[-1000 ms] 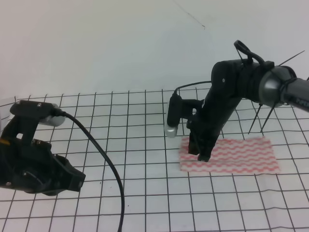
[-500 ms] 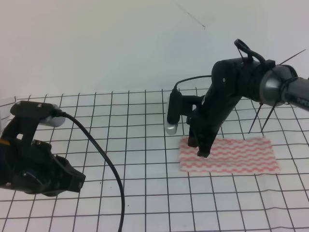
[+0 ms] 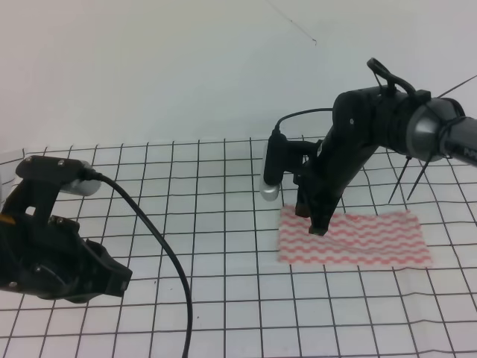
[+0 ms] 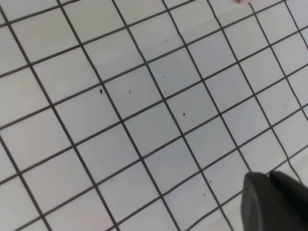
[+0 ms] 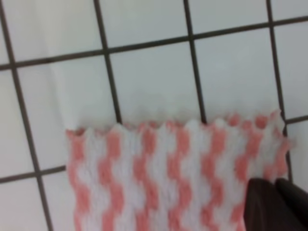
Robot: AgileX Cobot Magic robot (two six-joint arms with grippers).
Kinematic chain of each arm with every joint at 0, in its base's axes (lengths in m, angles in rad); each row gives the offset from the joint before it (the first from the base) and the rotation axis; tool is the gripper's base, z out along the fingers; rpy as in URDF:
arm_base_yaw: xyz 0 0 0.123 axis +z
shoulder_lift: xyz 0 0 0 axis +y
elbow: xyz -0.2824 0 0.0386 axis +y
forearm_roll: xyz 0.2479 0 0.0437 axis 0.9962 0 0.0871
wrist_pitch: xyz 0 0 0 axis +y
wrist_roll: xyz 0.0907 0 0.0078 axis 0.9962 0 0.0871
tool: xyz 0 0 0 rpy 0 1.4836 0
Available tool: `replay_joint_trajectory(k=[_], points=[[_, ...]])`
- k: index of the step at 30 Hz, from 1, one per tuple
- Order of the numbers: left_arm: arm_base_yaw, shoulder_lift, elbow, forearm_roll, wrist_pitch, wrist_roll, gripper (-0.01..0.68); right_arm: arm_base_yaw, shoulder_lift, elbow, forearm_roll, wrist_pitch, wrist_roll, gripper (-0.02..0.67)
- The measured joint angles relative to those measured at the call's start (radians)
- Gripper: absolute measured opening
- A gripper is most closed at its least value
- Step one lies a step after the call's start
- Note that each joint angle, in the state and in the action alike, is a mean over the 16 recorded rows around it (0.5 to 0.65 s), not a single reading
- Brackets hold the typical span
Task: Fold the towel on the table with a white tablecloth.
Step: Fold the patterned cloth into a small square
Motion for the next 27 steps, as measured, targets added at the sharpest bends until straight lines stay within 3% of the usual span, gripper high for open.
replay_joint_trajectory(k=[15, 27], points=[[0.000, 0.000, 0.000, 0.000, -0.002, 0.000, 0.000, -0.005, 0.036, 0.000, 0.036, -0.033, 0.013, 0.029], [0.000, 0.000, 0.000, -0.002, -0.002, 0.000, 0.000, -0.005, 0.022, 0.000, -0.013, -0.064, 0.100, 0.209]])
